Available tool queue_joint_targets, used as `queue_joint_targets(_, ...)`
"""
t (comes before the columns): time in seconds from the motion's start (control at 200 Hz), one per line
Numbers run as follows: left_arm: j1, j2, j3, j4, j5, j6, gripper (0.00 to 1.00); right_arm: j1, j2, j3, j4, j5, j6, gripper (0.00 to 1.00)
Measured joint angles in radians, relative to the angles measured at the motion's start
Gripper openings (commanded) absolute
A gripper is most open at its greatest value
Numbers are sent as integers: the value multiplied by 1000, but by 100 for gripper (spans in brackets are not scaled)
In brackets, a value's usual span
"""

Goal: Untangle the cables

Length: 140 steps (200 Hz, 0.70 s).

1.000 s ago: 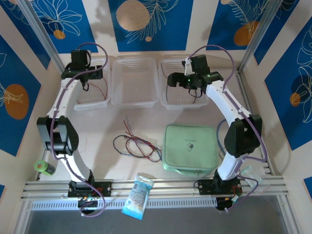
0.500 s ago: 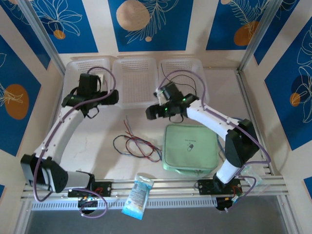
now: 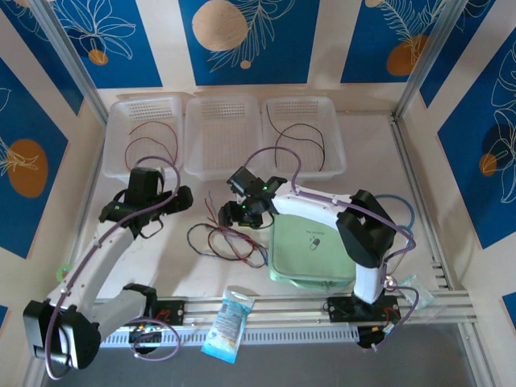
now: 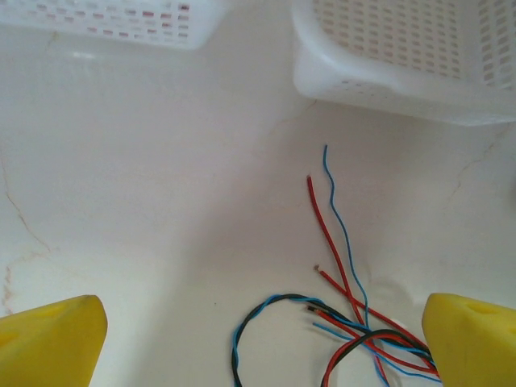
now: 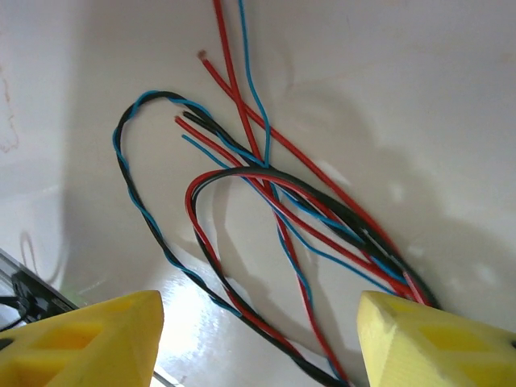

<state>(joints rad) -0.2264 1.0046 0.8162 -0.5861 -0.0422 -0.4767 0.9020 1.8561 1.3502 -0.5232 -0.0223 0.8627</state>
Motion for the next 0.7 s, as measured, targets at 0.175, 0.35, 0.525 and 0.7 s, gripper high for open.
queue_joint_targets(0.175, 9, -1, -37, 33, 30, -47, 99, 61, 67, 69, 5, 18, 191, 60)
queue_joint_targets(0.35, 15, 3, -47, 39, 35, -49, 99, 123, 113, 118, 19, 69, 386, 52)
queue_joint_targets(0.525, 49, -21, -50, 40, 62, -51, 99, 157, 216, 194, 6, 110, 507, 46)
queue_joint_targets(0.7, 61, -33, -42, 32, 100, -64, 99, 163, 277, 241, -26, 153, 535, 36)
